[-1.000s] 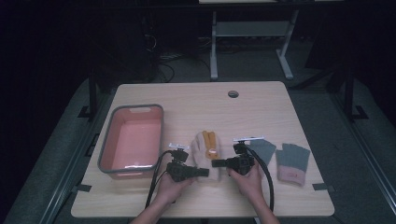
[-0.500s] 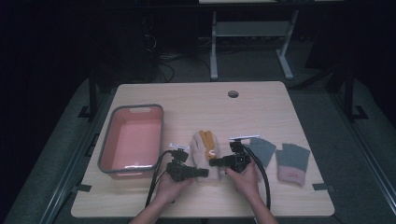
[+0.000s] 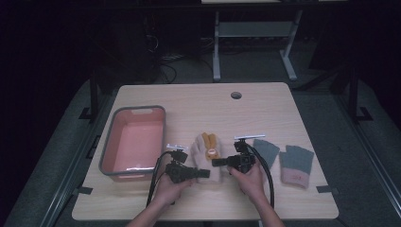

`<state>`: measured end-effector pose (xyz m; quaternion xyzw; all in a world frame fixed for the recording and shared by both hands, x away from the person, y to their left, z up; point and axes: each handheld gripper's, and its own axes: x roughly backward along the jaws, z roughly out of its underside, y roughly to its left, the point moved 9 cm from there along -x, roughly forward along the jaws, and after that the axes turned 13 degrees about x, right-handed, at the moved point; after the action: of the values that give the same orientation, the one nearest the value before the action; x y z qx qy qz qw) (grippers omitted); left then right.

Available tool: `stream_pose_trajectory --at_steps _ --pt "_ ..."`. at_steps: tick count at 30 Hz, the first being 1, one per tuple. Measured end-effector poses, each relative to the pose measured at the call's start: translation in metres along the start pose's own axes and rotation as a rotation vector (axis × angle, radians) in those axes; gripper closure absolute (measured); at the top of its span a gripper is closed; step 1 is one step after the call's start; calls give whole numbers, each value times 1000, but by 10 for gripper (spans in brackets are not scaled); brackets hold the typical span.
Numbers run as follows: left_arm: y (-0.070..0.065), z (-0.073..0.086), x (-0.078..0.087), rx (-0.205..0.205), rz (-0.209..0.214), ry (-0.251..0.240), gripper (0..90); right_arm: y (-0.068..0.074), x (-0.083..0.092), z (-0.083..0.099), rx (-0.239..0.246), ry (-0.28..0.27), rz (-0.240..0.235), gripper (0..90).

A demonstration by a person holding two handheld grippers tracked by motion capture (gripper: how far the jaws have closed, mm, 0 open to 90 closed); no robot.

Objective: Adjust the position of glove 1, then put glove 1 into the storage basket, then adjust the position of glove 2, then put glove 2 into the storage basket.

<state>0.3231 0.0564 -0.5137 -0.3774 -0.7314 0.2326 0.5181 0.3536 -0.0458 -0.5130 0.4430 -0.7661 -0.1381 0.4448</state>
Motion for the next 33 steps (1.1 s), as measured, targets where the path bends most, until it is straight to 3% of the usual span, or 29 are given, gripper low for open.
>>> stream_pose_trajectory --at_steps 10,13,33 --pt "-15 -8 14 -35 22 -13 660 15 13 -13 48 -24 -2 822" --pt "-22 -11 19 -71 20 -12 660 20 19 -16 51 -36 -8 822" --pt "-35 -26 32 -72 49 -22 660 31 32 -35 82 -43 2 822"
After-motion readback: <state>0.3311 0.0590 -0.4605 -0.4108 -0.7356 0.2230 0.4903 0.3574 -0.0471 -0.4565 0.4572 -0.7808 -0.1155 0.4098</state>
